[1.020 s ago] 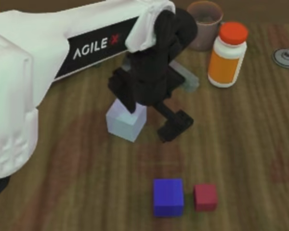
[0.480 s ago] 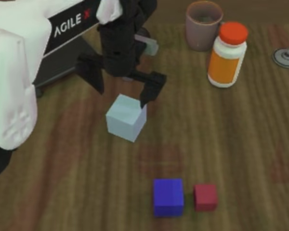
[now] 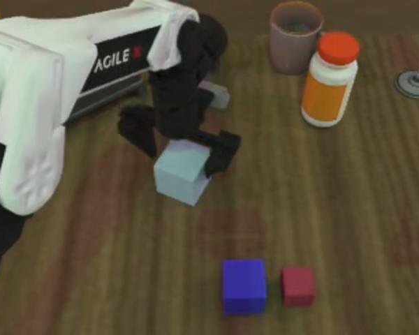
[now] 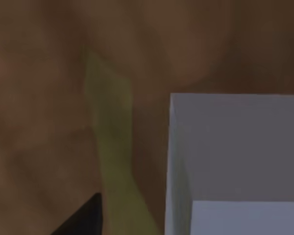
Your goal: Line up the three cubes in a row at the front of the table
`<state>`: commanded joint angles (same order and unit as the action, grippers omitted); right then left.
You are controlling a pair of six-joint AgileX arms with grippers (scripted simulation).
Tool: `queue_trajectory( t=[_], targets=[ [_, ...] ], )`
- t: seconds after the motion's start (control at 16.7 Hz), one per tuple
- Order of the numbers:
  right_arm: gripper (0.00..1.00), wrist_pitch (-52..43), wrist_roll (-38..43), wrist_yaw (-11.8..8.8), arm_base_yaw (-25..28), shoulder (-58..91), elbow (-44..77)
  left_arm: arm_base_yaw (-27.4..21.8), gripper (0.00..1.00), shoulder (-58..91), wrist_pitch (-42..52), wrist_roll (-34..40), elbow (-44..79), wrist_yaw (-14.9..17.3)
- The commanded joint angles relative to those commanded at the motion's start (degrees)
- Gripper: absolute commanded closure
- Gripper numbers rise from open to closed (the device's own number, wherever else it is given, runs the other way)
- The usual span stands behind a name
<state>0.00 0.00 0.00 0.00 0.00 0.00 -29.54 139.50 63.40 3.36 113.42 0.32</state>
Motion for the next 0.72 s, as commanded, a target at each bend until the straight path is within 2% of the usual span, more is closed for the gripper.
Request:
queue_trajectory(
  t=[0.18, 0.42, 0.72],
  targets=[
    [0.0, 0.0, 0.0, 0.0, 0.0, 0.0, 0.0, 0.02, 0.0, 1.4, -4.83, -0.04, -3.86, 0.02],
    [0.0, 0.0, 0.0, 0.0, 0.0, 0.0, 0.0, 0.02, 0.0, 1.55, -5.23, -0.05, -4.21, 0.02],
    [0.0, 0.0, 0.0, 0.0, 0.0, 0.0, 0.0, 0.02, 0.38, 1.55, -5.23, -0.05, -4.21, 0.02]
  ],
)
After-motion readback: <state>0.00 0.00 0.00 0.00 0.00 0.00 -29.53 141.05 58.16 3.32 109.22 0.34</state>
